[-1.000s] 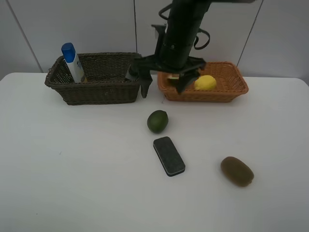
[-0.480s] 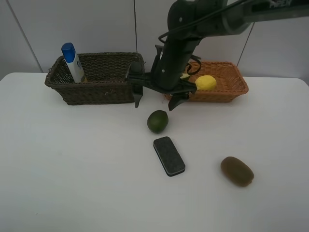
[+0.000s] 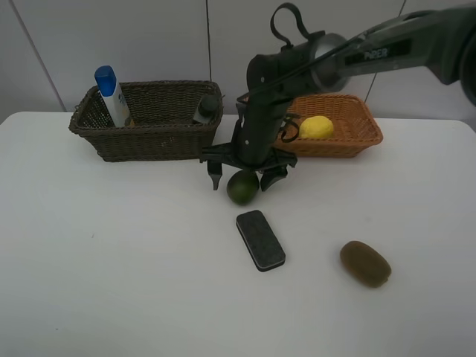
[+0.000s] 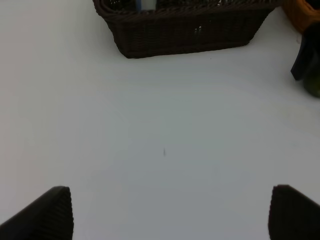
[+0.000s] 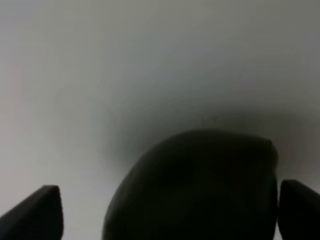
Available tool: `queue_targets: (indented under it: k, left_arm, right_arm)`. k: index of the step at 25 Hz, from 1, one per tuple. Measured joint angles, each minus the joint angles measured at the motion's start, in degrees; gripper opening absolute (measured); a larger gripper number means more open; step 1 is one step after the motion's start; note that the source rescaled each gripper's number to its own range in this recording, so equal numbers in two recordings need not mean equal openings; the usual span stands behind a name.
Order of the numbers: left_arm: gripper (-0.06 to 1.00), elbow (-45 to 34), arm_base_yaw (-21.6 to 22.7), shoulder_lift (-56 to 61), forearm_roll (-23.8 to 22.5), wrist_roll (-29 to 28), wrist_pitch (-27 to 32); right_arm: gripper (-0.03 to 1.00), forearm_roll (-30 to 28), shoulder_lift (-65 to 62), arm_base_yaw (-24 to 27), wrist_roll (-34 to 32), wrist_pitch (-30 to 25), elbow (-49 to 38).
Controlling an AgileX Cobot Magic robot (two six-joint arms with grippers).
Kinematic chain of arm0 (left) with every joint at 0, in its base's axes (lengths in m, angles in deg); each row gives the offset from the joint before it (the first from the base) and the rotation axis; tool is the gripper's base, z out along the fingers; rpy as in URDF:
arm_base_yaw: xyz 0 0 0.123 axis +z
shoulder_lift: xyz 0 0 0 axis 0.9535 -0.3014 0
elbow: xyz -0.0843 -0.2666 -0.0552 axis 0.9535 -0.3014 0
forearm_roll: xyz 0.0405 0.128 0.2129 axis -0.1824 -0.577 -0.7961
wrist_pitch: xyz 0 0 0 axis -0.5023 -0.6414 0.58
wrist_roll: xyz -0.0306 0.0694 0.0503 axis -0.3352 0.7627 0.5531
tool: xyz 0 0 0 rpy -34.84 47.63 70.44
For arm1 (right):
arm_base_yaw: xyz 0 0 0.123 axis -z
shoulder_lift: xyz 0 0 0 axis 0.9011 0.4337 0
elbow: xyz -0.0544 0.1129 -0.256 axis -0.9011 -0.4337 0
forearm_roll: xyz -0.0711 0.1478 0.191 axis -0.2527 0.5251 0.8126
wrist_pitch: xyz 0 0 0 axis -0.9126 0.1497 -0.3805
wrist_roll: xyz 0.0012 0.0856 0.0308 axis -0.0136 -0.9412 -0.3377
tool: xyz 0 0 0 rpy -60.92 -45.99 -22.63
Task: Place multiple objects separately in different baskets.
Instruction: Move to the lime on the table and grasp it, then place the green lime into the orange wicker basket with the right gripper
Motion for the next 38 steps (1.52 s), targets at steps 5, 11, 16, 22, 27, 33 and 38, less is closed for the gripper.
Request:
queue_targets:
  k: [5, 11, 16, 22, 27, 33, 38]
  left_arm:
    - [1.0, 0.0, 0.0, 0.0, 0.0, 0.0, 0.0]
    - [1.0, 0.0, 0.0, 0.0, 0.0, 0.0, 0.0]
    - [1.0, 0.0, 0.0, 0.0, 0.0, 0.0, 0.0]
    - [1.0, 0.0, 0.0, 0.0, 0.0, 0.0, 0.0]
    - [1.0, 0.0, 0.0, 0.0, 0.0, 0.0, 0.0]
    - [1.0, 0.0, 0.0, 0.0, 0.0, 0.0, 0.0]
    - [1.0, 0.0, 0.0, 0.0, 0.0, 0.0, 0.0]
  right_arm:
    - [0.91, -1.5, 1.9, 0.0, 0.0, 1.6, 0.0]
    - [0.68, -2.4, 2.1, 0.0, 0.0, 1.6, 0.0]
    - [0.48, -3.6, 2.3, 0.0, 0.0, 1.2, 0.1]
    - [0.48, -4.0, -0.8, 0.0, 5.0, -4.0, 3.8]
    - [0.48, -7.8, -10.0, 0.4, 10.5, -7.1, 8.4]
    - [0.48, -14.3, -10.5, 7.5, 11.4, -8.7, 10.0]
    - [0.48, -14.7, -5.4, 15.6, 14.7, -5.4, 10.0]
